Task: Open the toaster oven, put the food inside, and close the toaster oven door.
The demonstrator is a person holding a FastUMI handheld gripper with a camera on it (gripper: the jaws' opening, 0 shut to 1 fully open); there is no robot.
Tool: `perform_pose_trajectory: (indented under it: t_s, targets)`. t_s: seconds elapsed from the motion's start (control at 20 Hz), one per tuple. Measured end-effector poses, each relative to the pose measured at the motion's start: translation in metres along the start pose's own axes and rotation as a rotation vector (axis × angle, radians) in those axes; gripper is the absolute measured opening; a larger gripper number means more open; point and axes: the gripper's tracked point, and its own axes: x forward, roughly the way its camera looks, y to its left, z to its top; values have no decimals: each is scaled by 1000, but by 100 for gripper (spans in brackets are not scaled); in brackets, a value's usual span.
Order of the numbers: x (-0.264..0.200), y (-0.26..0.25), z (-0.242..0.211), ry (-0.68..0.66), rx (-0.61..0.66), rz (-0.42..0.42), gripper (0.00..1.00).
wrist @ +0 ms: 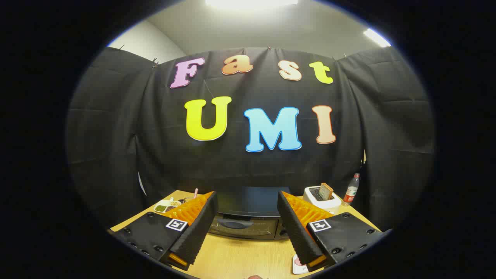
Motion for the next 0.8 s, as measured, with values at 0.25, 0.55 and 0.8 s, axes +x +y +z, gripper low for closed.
perform_pose_trajectory:
  t_s: [0.25,0.55,0.8]
  targets:
    - [-1,1,-3,7,34,1,98]
    - [-4,0,-4,9,19,-3,98]
    - [-3,4,-10,24,11,6,98]
